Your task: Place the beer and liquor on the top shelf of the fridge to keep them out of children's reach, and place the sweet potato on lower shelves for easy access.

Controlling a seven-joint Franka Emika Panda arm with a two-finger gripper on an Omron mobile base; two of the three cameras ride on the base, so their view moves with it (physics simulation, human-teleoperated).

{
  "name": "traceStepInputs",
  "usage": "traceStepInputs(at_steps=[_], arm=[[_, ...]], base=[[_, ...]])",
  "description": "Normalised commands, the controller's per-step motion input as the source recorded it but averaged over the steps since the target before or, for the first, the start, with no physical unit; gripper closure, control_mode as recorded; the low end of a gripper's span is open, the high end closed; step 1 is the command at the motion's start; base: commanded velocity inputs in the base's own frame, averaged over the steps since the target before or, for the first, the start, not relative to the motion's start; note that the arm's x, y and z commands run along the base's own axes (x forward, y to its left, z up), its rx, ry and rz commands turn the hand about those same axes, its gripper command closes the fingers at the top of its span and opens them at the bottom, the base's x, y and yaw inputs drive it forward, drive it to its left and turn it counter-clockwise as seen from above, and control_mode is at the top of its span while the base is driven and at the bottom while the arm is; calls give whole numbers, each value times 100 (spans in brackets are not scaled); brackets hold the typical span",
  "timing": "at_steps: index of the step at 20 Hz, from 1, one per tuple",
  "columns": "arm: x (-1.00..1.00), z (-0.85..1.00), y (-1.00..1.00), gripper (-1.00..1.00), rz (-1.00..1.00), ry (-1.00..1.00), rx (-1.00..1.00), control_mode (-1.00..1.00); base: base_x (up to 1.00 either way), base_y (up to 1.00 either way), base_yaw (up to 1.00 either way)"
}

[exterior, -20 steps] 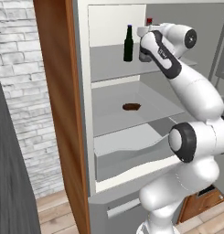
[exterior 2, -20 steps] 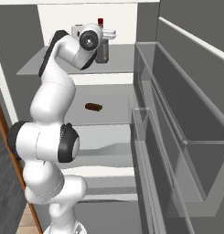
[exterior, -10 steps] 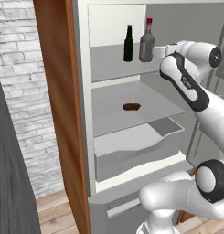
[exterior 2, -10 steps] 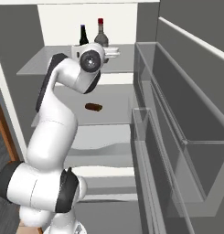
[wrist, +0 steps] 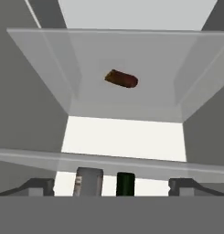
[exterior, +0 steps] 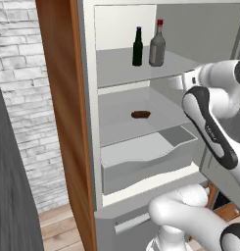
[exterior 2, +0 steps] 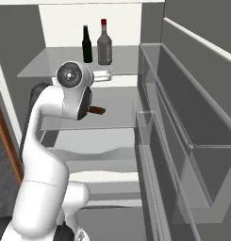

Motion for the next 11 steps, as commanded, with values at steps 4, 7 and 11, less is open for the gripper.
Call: traceStepInputs(at_steps=[4, 7, 11], arm=[[-100, -31, 25, -100, 0, 28, -13, -100], [-100, -36, 21, -100, 0, 26, -11, -100], [-100, -37, 29, -100, 0, 23, -10, -100]], base=[[0, 0, 0], [0, 0, 0], [0, 0, 0]])
